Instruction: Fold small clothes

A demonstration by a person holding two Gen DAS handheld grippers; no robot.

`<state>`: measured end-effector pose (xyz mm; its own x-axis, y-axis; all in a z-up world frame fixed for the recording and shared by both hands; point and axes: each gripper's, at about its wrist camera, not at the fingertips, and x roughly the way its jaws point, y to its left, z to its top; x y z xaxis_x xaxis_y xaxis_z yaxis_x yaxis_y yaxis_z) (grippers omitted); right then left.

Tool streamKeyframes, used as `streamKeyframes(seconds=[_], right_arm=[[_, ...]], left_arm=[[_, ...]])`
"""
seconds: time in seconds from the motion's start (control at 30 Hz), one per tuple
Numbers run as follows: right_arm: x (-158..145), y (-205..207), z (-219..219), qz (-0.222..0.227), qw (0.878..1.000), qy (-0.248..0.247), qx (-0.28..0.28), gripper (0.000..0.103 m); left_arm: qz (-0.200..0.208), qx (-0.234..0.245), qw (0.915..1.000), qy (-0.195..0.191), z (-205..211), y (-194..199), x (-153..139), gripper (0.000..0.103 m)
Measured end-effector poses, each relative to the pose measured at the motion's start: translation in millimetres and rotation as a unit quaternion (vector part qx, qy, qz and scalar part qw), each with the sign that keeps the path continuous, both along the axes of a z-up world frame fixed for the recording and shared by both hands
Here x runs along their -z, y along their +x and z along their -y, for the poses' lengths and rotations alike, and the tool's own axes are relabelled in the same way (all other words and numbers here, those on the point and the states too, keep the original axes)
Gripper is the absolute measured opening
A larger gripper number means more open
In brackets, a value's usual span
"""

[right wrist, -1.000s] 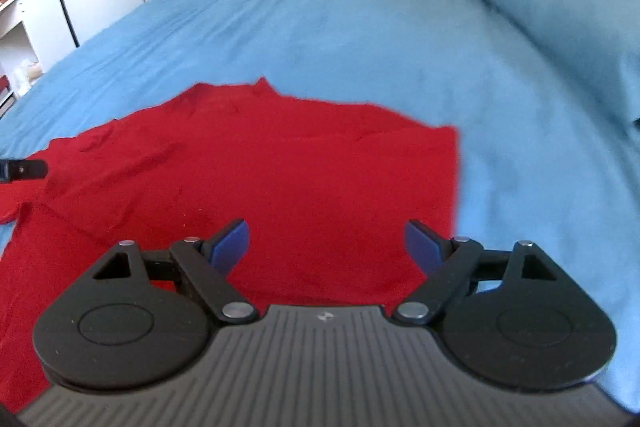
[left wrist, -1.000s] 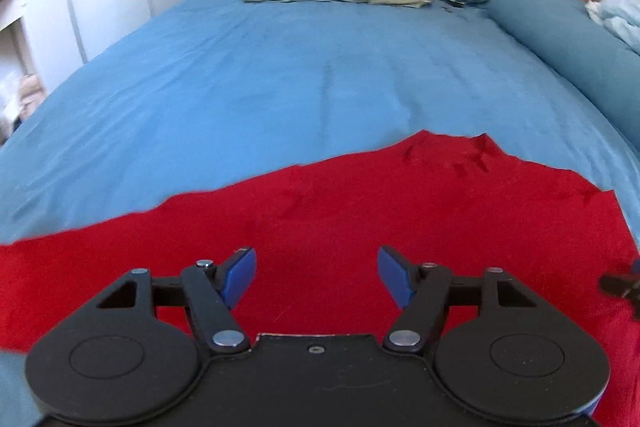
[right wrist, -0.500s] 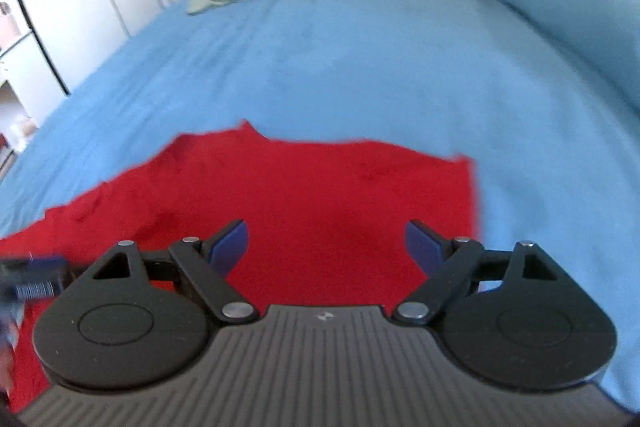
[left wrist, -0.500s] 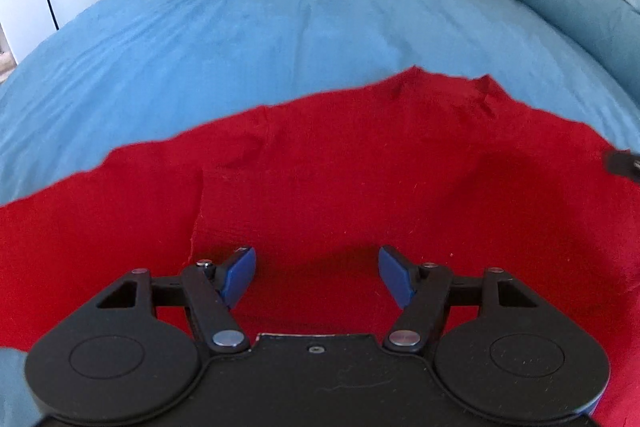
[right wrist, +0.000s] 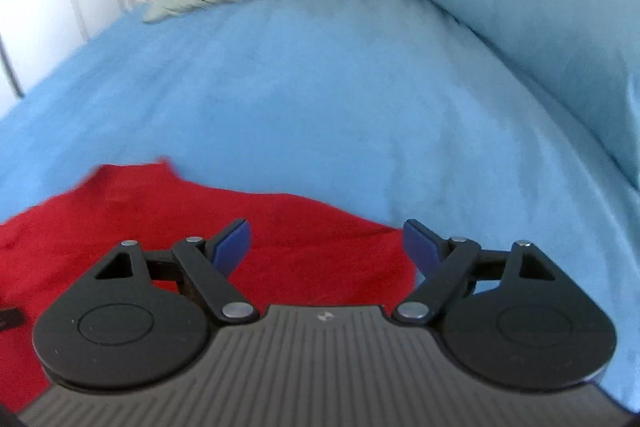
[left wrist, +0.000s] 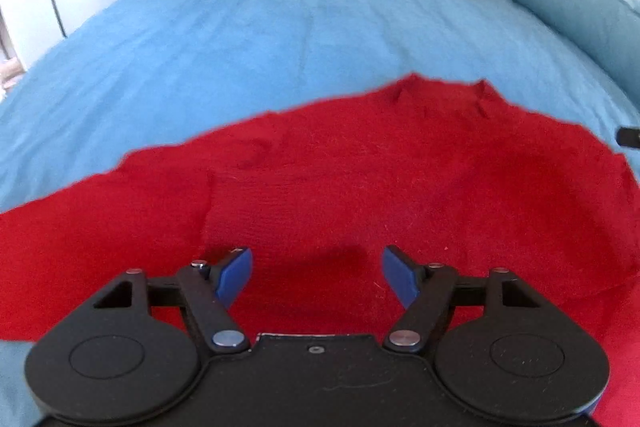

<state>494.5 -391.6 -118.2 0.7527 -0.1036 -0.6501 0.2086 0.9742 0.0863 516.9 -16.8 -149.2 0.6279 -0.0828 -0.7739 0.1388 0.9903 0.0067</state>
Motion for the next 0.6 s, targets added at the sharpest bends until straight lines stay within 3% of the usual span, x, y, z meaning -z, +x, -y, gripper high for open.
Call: streamKeyframes(seconds=[0.13, 0.33, 0.53, 0.6], right_arm=[[-48.7, -34.7, -26.7, 0.016, 1.0, 0.0, -0.023, 0.101], [-118.3, -55.4, -105.7, 0.022, 0.998, -0.023, -0.055, 0.101], [-150.3, -62.3, -197.5, 0.025, 0.996, 0.013, -0.087, 0.103], [-151.0, -58.1, -227.3, 0.016, 0.995, 0.031, -0.091, 0.103]], left_arm=[[0.028, -0.024, 0.9993, -0.006, -18.6, -28.5, -47.7, 0.077], [0.055, -0.083, 0.9946, -0.03, -76.5, -65.2, -116.4, 0.078], [0.065, -0.161, 0.9831, -0.058, -169.9, -91.4, -147.8, 0.1], [0.066, -0.184, 0.979, -0.057, -200.1, -95.4, -148.4, 0.101]])
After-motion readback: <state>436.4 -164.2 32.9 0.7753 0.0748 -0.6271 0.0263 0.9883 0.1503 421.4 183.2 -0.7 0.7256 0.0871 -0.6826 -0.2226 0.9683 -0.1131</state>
